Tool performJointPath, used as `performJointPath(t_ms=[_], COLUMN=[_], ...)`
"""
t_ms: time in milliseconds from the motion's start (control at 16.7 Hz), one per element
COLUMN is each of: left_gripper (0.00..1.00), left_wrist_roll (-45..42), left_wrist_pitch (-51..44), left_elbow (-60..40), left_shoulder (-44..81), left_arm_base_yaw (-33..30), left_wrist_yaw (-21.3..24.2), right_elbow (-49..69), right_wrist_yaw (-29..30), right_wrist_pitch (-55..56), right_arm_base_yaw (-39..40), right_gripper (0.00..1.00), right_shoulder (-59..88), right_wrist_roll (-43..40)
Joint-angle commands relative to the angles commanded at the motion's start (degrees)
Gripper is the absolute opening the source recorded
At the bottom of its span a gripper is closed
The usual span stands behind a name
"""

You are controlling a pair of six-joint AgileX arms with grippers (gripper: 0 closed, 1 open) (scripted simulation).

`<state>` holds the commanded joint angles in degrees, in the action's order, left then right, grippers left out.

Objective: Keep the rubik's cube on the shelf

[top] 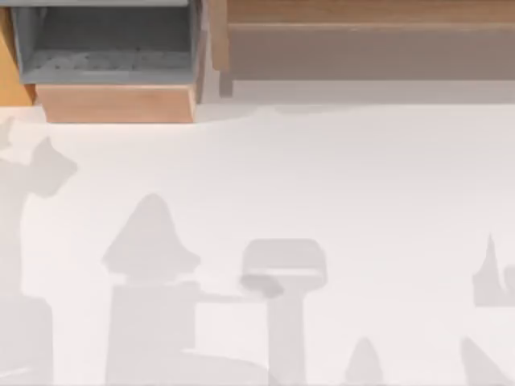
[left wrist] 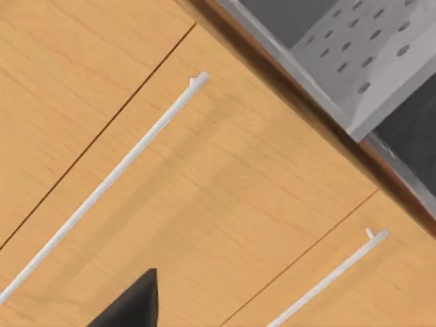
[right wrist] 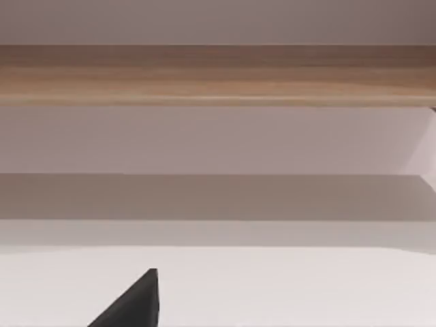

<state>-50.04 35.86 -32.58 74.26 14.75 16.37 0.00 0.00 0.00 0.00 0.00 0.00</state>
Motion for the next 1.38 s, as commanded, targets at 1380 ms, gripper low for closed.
performJointPath(t_ms=[1380], left_gripper=[1.0], left_wrist_roll=[-40.73], left_wrist_pitch=[30.47], left_elbow=[-32.17], left_shoulder=[57.13], left_arm_base_yaw=[8.71], left_wrist_yaw=[9.77], right_elbow=[0.0], right_wrist_yaw=[0.0], right_wrist_pitch=[0.0], right_arm_base_yaw=[0.0], right_gripper=[1.0], right_shoulder=[0.0], right_wrist_roll=[0.0])
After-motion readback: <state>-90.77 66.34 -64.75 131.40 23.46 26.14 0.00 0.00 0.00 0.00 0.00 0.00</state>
